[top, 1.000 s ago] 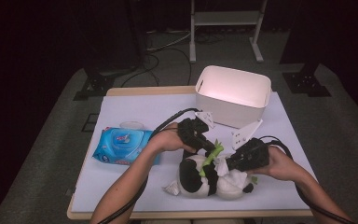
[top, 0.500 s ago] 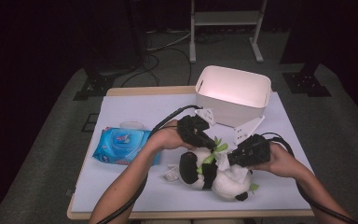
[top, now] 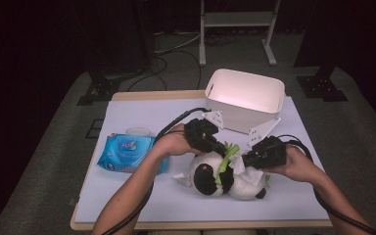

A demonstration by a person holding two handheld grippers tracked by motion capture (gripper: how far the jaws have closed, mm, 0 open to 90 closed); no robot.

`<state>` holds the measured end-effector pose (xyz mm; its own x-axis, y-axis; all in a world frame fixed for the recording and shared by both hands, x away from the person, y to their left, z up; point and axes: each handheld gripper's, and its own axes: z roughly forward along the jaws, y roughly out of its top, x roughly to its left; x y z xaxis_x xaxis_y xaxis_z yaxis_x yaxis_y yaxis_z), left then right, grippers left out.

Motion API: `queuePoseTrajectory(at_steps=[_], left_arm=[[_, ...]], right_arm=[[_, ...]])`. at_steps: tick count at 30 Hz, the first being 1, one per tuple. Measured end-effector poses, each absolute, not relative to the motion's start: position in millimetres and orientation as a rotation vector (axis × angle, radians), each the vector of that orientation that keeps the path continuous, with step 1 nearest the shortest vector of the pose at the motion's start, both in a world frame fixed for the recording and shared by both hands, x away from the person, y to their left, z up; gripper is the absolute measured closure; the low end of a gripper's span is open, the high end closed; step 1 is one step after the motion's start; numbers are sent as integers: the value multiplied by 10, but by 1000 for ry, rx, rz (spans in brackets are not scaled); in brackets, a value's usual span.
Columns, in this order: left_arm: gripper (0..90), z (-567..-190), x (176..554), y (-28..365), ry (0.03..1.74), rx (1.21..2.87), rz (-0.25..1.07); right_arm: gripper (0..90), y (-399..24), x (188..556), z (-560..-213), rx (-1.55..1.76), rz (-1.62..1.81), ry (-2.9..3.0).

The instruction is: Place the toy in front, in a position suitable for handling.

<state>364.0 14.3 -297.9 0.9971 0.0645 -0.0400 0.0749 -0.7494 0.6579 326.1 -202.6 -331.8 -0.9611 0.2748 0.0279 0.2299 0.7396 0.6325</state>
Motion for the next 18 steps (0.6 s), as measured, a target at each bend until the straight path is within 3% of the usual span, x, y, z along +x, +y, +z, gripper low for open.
queuePoseTrajectory(at_steps=[10,18], left_arm=[[892,-3044,3664,170,113,2435,-43],[782,-3164,3606,244,105,2439,-86]], right_arm=[[847,-1960,3261,-3352,413,1055,2880],[848,-1977,3211,-3330,398,1066,2883]])
